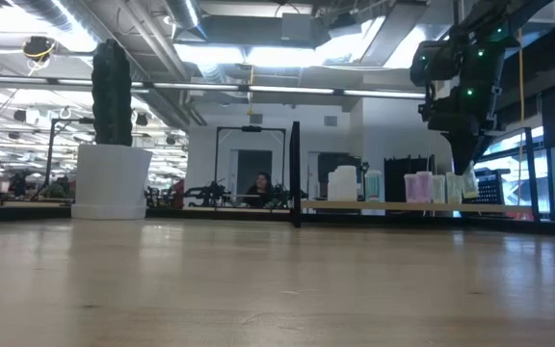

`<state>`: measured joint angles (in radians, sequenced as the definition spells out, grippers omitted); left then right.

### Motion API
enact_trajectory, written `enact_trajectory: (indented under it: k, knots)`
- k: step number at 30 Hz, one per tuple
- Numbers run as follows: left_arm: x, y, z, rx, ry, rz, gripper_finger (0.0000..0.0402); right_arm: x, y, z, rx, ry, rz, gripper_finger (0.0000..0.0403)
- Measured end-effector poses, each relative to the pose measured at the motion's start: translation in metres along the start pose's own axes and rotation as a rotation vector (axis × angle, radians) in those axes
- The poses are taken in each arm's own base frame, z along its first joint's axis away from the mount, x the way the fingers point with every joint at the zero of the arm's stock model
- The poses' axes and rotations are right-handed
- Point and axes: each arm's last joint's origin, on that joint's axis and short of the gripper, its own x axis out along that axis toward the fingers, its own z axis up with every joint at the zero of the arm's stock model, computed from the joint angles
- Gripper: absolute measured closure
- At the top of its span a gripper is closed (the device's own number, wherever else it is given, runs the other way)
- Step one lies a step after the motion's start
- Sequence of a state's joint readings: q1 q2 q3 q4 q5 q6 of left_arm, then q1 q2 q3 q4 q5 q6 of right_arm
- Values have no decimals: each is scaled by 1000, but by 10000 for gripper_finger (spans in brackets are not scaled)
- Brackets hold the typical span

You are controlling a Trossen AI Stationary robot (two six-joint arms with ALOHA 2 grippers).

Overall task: Pick and place medicine bottles onto shelf by color
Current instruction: Put the yellow pill bottle on the shelf aligned with the other yellow pill bottles

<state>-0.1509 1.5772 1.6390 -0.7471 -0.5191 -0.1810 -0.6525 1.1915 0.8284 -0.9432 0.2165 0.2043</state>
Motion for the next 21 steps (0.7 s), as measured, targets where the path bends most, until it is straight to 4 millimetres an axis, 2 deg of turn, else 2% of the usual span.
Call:
enact_trajectory:
  k: [21]
  knots:
    - [0,0,0,0,0,0,200,0,-1,0,-4,-6,-26,280]
